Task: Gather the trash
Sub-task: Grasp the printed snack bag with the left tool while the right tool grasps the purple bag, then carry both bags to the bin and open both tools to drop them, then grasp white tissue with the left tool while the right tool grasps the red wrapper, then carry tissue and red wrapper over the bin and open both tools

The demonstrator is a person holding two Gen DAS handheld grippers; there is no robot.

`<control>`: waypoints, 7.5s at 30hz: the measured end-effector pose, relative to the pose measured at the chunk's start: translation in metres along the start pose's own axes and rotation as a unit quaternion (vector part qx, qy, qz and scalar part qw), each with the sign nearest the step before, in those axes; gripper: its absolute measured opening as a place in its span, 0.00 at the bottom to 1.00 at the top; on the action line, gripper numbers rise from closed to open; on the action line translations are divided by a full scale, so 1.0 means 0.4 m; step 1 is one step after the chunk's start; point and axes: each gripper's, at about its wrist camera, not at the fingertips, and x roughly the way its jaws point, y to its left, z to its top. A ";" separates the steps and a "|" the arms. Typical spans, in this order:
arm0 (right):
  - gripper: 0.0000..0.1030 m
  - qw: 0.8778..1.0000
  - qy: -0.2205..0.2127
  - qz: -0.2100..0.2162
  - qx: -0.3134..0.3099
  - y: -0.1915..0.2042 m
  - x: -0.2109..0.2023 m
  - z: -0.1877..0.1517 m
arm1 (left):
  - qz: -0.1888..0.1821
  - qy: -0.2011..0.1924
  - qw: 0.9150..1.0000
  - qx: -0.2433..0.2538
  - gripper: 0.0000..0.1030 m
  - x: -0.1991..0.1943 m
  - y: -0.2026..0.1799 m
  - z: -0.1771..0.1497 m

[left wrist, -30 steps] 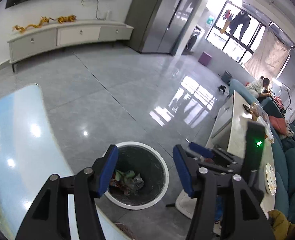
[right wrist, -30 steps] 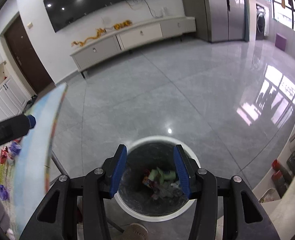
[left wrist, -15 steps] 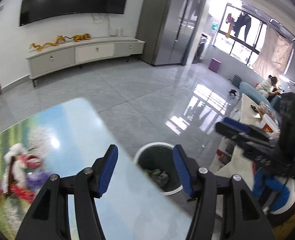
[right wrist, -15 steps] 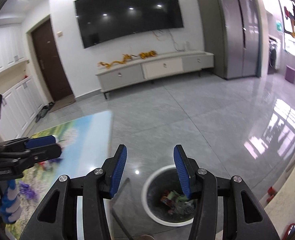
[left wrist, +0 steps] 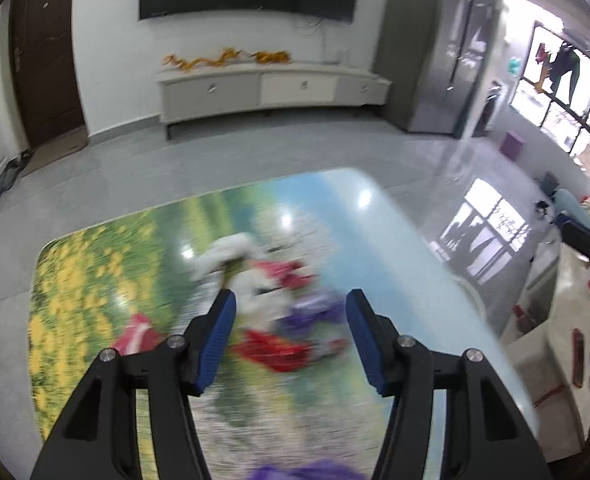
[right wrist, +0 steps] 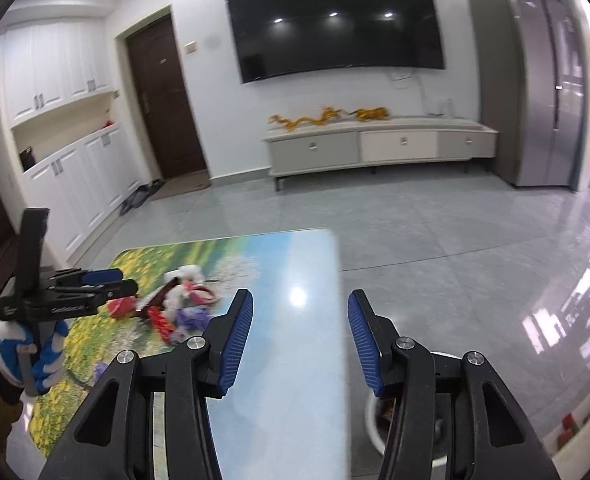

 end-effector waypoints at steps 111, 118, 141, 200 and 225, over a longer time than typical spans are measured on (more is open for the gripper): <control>0.48 0.995 0.011 -0.060 0.077 -0.290 -0.088 -0.174 | -0.161 -0.005 0.985 0.068 0.43 0.024 -0.528 0.065; 0.49 0.999 0.002 -0.024 0.030 -0.134 -0.095 -0.127 | -0.107 -0.034 0.993 0.030 0.43 -0.073 -0.286 0.056; 0.55 0.979 0.136 0.135 -0.068 0.244 0.305 -0.171 | -0.044 0.067 0.996 0.027 0.56 0.180 0.043 0.006; 0.09 0.991 0.056 -0.075 0.096 -0.367 -0.131 -0.259 | -0.167 0.030 0.982 0.087 0.10 0.075 -0.671 0.126; 0.35 0.977 0.074 -0.107 0.168 -0.506 0.027 -0.315 | -0.190 0.074 0.976 0.071 0.50 0.294 -0.744 0.075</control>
